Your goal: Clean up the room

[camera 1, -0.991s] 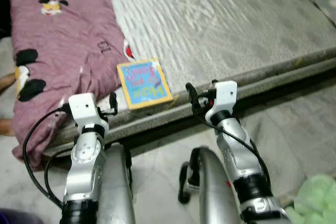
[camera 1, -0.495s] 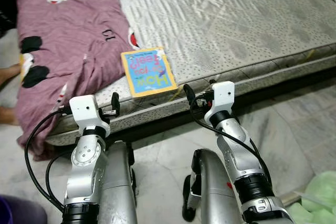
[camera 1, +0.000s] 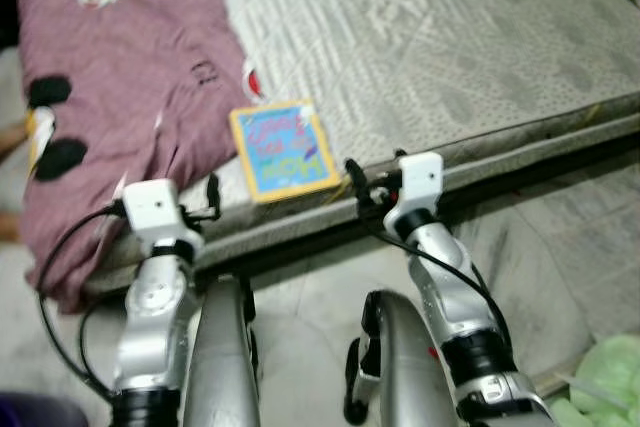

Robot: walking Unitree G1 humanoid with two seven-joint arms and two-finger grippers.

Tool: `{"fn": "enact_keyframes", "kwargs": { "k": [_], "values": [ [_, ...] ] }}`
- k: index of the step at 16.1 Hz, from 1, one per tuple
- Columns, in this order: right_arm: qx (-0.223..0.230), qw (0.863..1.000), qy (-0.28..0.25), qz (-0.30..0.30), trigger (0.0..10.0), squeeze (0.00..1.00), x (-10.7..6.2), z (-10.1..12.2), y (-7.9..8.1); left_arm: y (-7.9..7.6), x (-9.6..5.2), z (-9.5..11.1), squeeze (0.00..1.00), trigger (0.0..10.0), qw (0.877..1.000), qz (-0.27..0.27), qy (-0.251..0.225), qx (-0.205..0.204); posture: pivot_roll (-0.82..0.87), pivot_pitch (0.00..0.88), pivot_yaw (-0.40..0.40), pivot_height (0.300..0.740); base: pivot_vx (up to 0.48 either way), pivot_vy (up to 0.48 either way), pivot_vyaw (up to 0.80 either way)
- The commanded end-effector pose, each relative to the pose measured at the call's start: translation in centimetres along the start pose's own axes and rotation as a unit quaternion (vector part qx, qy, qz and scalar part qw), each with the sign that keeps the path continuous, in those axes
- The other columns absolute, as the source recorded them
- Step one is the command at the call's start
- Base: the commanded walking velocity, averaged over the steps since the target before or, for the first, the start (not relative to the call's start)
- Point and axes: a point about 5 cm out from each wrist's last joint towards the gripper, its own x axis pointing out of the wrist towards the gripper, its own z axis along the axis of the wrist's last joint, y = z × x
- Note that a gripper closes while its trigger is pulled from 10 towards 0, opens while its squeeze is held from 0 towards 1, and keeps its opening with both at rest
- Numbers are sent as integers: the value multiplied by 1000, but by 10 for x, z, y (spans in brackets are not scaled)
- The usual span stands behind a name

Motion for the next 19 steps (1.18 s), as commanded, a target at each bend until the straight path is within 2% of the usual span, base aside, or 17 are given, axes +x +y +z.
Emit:
{"fn": "enact_keyframes", "kwargs": {
  "k": [1,7,13,17,19],
  "values": [
    [-4,1000,13,-10,10000,0,-5,-7,-7,-6,-3,-4,0,10000,1000,-12,10,-4,74,295,-25,597,319,0,0],
    [-7,1000,15,-11,10000,0,-4,-7,-7,-7,-2,-4,0,10000,1000,-15,10,-6,74,295,-23,597,320,0,0],
    [-12,1000,21,-3,10000,0,-5,-9,-5,-5,-1,-5,0,10000,1000,4,15,-9,73,293,-26,597,0,0,0],
    [-6,1000,23,-1,10000,0,-5,-10,-6,5,0,-12,0,10000,999,38,35,-10,71,293,-29,561,0,0,209],
    [-6,1000,25,-1,10000,0,-5,-11,-6,7,4,-18,0,10000,997,47,54,-12,68,293,-30,557,0,0,0]
  ]
}}
